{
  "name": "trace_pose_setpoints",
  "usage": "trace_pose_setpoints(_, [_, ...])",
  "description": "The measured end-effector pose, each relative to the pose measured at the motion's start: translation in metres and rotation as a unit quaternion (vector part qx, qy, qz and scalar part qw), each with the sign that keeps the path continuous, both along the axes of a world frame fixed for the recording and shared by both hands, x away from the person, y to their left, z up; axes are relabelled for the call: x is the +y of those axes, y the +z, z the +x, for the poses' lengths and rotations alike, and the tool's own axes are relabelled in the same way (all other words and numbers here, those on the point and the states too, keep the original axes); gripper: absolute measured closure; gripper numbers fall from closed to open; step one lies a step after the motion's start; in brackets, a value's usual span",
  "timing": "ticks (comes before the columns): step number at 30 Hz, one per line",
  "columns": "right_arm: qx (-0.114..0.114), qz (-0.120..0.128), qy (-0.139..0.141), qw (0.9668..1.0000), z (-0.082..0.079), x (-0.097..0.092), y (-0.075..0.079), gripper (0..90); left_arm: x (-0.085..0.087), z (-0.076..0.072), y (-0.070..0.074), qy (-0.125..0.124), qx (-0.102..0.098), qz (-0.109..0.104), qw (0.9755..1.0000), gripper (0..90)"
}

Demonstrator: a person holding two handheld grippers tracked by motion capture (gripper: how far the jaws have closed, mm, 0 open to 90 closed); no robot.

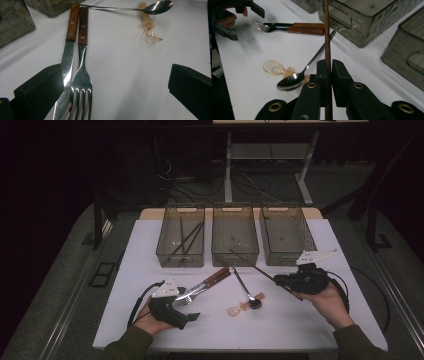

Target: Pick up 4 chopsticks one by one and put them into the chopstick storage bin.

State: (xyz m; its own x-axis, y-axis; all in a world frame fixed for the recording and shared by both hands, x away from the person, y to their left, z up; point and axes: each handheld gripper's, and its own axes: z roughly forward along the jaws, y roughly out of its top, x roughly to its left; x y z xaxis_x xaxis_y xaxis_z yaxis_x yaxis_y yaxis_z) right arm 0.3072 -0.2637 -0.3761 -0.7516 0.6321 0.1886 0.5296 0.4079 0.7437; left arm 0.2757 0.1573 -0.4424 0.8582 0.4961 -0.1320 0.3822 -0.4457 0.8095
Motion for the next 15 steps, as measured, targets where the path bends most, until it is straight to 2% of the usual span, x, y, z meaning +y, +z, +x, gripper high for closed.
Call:
trace_pose_setpoints(7, [0.006, 0.01, 0.011, 0.9999, 0.01, 0.022, 0.002, 84.2, 0.0, 0.0, 0.0, -0.003, -0.002, 0.003, 1.0, 0.0])
trace_pose_setpoints(15, [-0.001, 0.006, 0.011, 0.9999, 0.024, 0.044, 0.006, 84.2, -0.001, 0.0, 0.0, 0.003, 0.001, -0.001, 1.0, 0.0])
